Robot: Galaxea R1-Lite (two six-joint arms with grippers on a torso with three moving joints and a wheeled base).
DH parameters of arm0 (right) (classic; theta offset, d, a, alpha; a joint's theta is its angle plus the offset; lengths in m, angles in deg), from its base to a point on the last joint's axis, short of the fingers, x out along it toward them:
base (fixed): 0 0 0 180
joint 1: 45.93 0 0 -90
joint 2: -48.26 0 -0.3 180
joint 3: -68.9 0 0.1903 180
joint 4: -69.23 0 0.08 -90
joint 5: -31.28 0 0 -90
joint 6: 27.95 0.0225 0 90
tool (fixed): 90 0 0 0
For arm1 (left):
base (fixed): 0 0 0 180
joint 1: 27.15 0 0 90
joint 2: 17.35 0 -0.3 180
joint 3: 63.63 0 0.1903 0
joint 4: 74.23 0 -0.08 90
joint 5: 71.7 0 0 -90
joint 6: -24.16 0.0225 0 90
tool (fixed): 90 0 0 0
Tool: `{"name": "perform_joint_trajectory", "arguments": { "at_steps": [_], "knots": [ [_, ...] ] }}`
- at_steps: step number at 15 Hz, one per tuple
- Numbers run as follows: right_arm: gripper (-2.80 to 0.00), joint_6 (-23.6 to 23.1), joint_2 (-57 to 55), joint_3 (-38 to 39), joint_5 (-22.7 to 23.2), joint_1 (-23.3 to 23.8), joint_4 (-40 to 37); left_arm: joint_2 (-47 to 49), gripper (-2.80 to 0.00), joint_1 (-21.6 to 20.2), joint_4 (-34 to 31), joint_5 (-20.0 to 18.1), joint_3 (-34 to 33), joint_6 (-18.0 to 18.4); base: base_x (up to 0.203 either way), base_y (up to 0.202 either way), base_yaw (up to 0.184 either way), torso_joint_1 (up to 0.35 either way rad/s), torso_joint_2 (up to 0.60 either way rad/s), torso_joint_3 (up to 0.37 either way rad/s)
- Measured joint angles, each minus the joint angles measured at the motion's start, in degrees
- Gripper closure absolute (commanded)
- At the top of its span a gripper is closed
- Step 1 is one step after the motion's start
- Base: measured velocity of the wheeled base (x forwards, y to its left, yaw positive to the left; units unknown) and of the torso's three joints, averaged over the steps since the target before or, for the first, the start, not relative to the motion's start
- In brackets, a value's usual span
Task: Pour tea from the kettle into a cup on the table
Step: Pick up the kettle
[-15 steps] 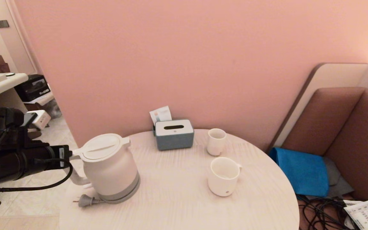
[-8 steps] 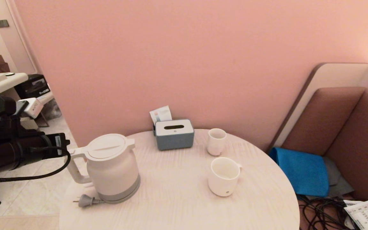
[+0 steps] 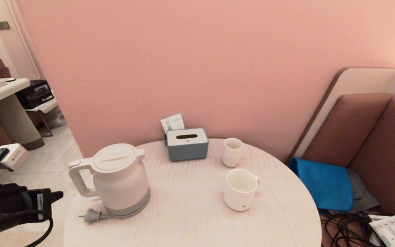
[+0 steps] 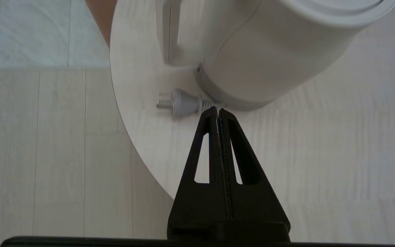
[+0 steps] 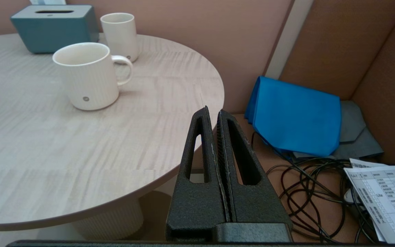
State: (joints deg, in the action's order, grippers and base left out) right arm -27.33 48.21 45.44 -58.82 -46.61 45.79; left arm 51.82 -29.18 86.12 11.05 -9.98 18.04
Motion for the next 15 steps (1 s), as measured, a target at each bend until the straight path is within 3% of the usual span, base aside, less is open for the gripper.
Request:
{"name": "perform_joint_trajectory", "arguments": {
  "at_steps": [4,9,15],
  "knots": [
    [0.0,-0.11,0.0,0.0,0.02,0.0,-0.02,5.35,0.0,-0.27,4.19,0.03,-1.55,0.09,0.0,0.0,0.0,0.0,0.0,0.0],
    [0.0,-0.05,0.0,0.0,0.01,-0.02,-0.03,15.2,0.0,-0.44,26.2,-0.14,-8.91,0.17,0.0,0.0,0.0,0.0,0.0,0.0],
    [0.0,0.0,0.0,0.0,0.0,-0.02,-0.04,19.0,0.0,-1.71,30.76,-0.1,-10.08,0.23,0.0,0.0,0.0,0.0,0.0,0.0]
  ]
}}
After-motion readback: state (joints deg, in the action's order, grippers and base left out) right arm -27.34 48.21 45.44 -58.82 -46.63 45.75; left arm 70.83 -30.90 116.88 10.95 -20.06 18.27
